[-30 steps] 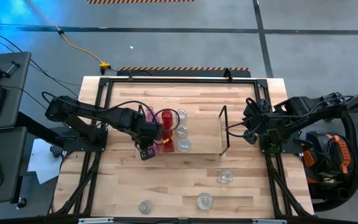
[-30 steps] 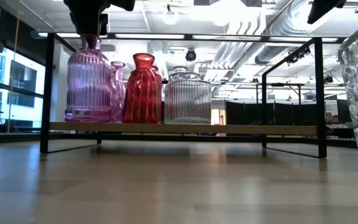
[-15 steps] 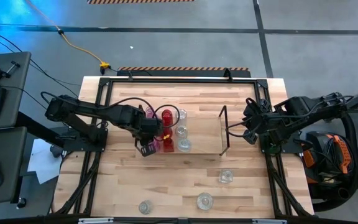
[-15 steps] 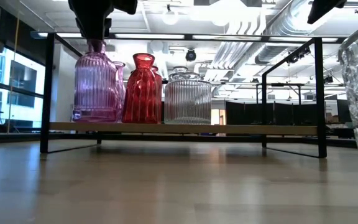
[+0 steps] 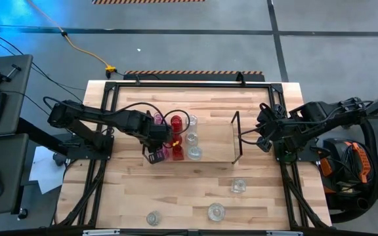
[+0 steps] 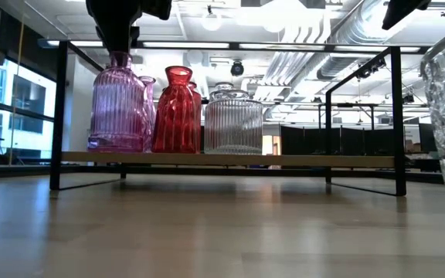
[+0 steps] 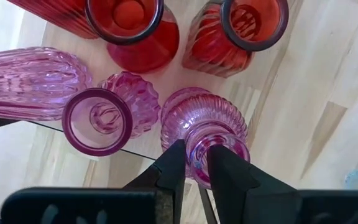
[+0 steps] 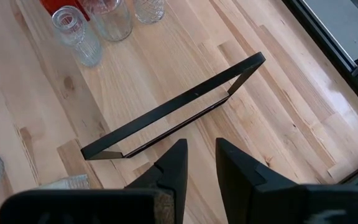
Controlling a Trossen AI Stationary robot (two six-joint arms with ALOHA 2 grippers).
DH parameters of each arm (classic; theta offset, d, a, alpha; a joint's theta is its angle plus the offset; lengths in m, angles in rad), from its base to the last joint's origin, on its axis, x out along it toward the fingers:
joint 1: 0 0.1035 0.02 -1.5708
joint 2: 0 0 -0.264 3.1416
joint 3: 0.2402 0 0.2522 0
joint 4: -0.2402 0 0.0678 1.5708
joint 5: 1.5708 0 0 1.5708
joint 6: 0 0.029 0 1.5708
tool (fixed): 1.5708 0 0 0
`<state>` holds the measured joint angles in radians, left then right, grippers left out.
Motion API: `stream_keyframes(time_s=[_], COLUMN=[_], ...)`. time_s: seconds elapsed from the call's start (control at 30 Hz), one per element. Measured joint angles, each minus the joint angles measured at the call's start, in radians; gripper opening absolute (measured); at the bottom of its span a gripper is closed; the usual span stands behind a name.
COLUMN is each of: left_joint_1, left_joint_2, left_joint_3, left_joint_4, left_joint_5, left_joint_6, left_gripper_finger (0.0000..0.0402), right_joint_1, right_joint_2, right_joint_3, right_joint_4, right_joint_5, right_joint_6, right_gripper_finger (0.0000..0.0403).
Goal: Sort vases onto shelf
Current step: Put the pink vase aligned with the other pink vases on the shelf
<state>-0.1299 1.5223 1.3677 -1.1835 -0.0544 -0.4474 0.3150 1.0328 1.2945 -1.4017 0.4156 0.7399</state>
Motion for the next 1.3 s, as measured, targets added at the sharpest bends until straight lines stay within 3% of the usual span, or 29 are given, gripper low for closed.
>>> stream_keyframes(time_s=[0.33, 1.3], left_joint_1=[0.000, 0.000], left_joint_2=[0.000, 0.000], left_joint_3=[0.000, 0.002], left_joint_4=[0.000, -0.025], left_joint_5=[-0.022, -0.038], left_joint_6=[0.005, 0.004], left_gripper_finger=[0.0076, 0.0078], right_joint_1=[0.000, 0.000], right_joint_2=[0.000, 0.000], right_joint_3=[0.000, 0.000], right_joint_4=[0.000, 0.000], right_joint_5=[0.000, 0.000], right_joint_6=[0.000, 0.003], right_gripper_finger=[0.0064, 0.0064])
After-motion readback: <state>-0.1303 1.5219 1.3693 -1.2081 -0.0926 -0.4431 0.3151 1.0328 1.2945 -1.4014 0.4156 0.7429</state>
